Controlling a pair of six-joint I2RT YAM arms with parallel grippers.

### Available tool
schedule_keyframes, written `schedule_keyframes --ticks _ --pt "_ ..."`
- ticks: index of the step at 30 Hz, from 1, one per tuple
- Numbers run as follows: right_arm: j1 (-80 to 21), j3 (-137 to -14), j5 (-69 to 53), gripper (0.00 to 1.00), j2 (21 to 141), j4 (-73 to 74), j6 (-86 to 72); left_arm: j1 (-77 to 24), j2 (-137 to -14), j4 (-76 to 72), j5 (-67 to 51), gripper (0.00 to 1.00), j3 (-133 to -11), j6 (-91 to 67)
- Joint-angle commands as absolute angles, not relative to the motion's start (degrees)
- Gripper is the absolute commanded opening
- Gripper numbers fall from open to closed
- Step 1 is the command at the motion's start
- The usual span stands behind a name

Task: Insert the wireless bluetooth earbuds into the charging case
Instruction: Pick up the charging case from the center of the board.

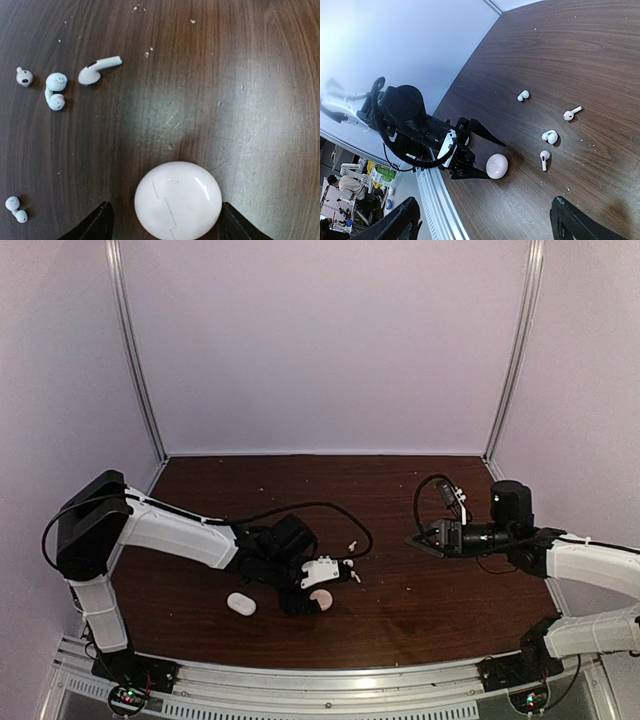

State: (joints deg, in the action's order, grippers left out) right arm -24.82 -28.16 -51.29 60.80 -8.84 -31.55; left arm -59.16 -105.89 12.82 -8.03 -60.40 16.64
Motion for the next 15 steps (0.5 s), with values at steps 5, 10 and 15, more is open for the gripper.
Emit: schedule_keyframes --ticks 5,10,15 --pt "-24.1 -27.1 -52.6 0.92 61.0 -11.5 -31.1 -59.0 -108.2 12.8 -10.1 0.74 -62.7 18.0" --pt "-23.8 -26.8 -52.9 0.92 61.0 -11.5 -30.9 -59.0 -109.9 14.4 -11.4 0.68 -64.2 18.4" --pt "-23.6 -26.1 -52.8 0.92 60.6 -12.0 -31.2 -58.9 -109.5 14.9 -10.6 0.58 -63.9 17.9"
